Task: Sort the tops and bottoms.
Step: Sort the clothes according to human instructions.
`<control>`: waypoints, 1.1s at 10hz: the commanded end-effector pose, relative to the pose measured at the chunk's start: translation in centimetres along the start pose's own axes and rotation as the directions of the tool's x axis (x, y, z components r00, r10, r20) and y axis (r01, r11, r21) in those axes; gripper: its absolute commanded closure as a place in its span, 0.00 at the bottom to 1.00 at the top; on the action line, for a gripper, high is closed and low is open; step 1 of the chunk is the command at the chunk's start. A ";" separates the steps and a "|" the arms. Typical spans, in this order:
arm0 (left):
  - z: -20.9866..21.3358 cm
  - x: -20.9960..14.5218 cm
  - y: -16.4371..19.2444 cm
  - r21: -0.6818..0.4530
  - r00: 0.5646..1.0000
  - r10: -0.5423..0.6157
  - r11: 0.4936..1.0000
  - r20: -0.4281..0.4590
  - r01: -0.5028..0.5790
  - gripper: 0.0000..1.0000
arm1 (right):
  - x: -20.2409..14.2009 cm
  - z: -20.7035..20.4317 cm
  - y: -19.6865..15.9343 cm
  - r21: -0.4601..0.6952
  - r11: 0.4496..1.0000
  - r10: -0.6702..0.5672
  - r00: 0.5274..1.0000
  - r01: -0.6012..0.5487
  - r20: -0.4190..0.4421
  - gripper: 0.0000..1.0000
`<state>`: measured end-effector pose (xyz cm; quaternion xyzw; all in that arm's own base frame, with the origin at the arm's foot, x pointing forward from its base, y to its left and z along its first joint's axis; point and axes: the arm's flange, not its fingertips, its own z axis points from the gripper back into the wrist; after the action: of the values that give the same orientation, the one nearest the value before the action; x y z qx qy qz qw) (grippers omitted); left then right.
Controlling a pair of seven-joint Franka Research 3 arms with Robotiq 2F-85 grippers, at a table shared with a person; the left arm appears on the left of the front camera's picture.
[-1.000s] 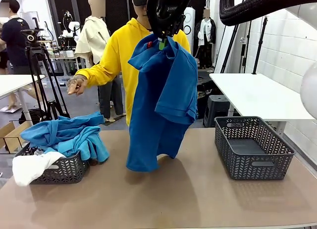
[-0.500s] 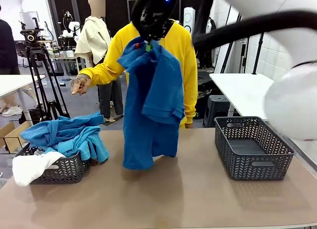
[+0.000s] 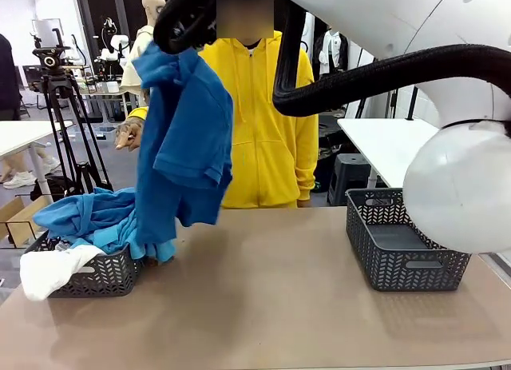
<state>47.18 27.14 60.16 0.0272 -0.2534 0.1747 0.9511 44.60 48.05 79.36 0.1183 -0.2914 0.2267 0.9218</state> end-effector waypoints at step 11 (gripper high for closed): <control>0.1 -0.1 0.0 0.007 1.000 -0.005 1.000 0.000 0.005 0.00 | 0.9 4.9 8.5 0.182 0.979 -0.160 0.903 0.093 0.399 1.00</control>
<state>47.18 27.14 60.16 0.0272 -0.2534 0.1747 0.9511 38.68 54.32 84.03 0.2470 -0.4398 0.1774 0.8450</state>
